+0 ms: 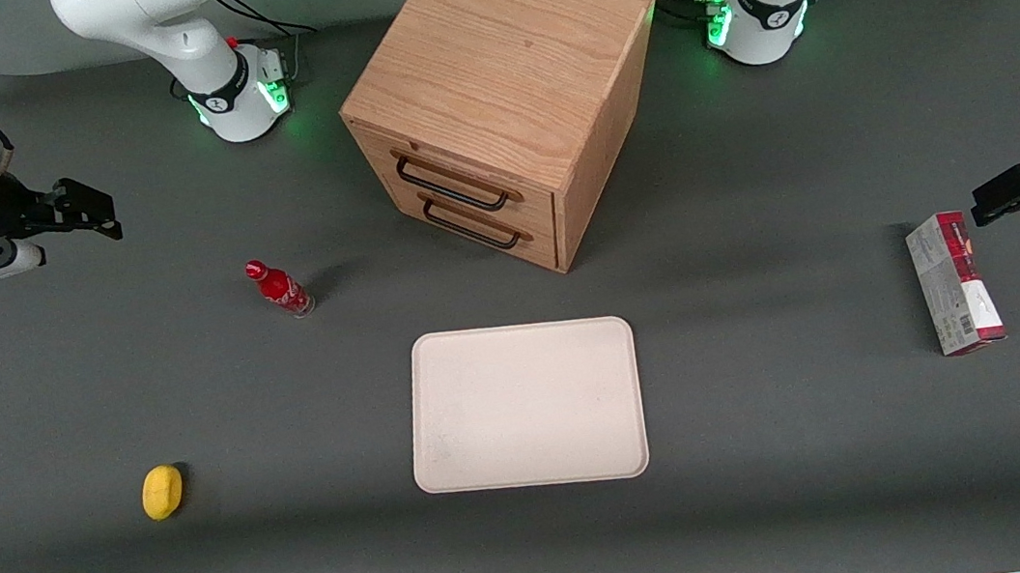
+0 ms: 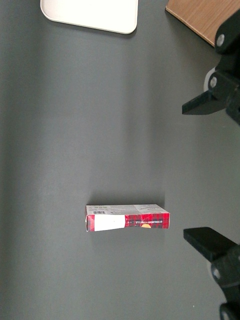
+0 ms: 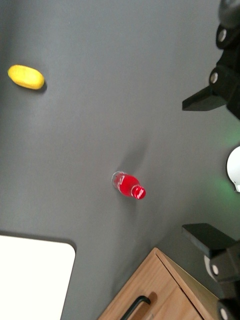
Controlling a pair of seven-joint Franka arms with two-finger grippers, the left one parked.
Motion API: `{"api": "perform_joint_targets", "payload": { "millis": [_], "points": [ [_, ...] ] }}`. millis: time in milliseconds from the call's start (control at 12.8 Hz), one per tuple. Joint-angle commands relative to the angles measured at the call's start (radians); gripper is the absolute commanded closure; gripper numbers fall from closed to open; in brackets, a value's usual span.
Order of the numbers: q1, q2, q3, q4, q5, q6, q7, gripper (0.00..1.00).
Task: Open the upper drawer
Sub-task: 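Move the right gripper from rest toward the wooden cabinet's drawers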
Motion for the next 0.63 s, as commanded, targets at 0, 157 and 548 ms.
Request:
{"api": "perform_joint_targets", "payload": {
  "millis": [0,157,548],
  "points": [
    [0.003,0.016,-0.005,0.034,0.039,-0.027,0.014,0.00],
    [0.005,0.016,-0.003,0.034,0.039,-0.028,0.005,0.00],
    [0.009,0.058,0.001,0.086,0.042,-0.070,-0.024,0.00]
  ]
}}
